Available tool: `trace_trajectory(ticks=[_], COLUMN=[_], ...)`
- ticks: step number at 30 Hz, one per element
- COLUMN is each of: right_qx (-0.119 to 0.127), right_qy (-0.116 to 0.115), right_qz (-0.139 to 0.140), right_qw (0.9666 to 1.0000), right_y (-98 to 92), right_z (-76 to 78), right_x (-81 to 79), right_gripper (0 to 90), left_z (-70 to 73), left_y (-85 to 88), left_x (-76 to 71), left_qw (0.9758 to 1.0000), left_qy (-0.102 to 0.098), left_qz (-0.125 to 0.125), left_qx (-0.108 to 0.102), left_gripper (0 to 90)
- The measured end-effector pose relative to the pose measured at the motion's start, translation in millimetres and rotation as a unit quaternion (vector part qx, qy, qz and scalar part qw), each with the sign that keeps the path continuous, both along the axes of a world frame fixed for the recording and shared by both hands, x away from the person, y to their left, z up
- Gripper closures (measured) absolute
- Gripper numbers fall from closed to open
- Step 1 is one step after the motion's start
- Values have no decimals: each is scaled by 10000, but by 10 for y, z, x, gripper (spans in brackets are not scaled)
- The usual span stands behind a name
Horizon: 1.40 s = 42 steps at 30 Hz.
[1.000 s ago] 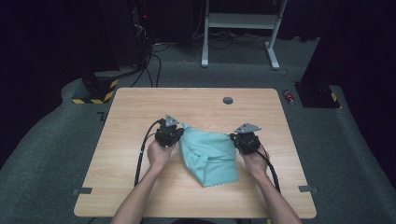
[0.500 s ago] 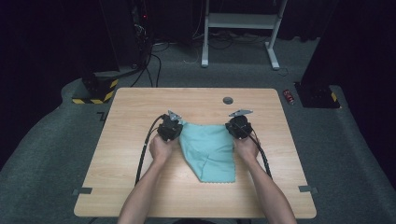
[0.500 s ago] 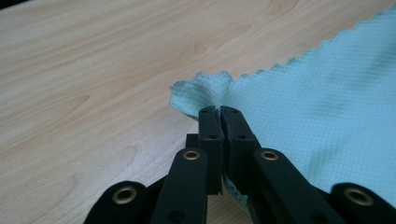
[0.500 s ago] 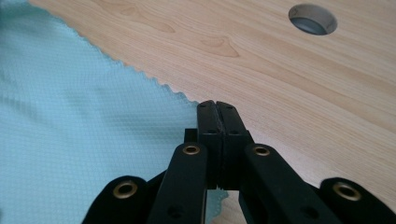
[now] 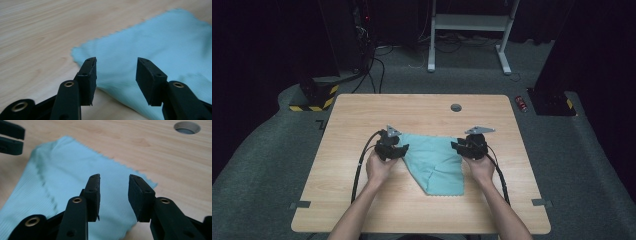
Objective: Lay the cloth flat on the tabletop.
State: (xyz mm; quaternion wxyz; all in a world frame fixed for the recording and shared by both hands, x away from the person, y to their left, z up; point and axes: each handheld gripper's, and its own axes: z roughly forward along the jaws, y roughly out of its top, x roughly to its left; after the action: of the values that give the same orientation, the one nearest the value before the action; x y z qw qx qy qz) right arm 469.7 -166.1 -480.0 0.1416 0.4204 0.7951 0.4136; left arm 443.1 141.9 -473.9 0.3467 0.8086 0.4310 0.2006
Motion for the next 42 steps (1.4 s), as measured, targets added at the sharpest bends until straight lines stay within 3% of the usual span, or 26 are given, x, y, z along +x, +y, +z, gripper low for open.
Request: trace_trajectory(ticks=[3,8,12,21,26,34,37,40,42], right_qx=[-126,-472,-559,-997,-989,-1189,-1043,-813,-643], right_qy=[-99,-65,55,18,-34,-153,-105,-99,-105], right_qz=[192,309,353,449,488,372,328,150,65], right_qw=[9997,9984,9978,9940,9939,9921,9940,9965,9979], right_y=[-26,-52,-36,35,17,-24,-59,-96,-121], right_z=[-33,-150,-235,-357,-365,-359,-371,-403,-425], right_x=[-243,-420,-433,-409,-404,-327,-304,-340,-375], right_gripper=[641,660,672,774,797,799,786,657,637], left_z=[-36,-173,-269,-371,-390,-394,-377,-303,-271], left_y=[-121,-229,-224,-152,-155,-158,-161,-196,-240], left_x=[-113,-120,-117,-126,-125,-118,-129,-206,-246], left_qw=[9997,9995,9992,9991,9991,9992,9991,9995,9991], left_qy=[41,235,403,405,406,389,406,320,359], left_qz=[-189,-226,-39,86,76,81,70,-71,-208], left_qx=[139,48,-37,49,106,100,80,-31,-71], left_gripper=[485,481,497,529,511,509,508,510,510])
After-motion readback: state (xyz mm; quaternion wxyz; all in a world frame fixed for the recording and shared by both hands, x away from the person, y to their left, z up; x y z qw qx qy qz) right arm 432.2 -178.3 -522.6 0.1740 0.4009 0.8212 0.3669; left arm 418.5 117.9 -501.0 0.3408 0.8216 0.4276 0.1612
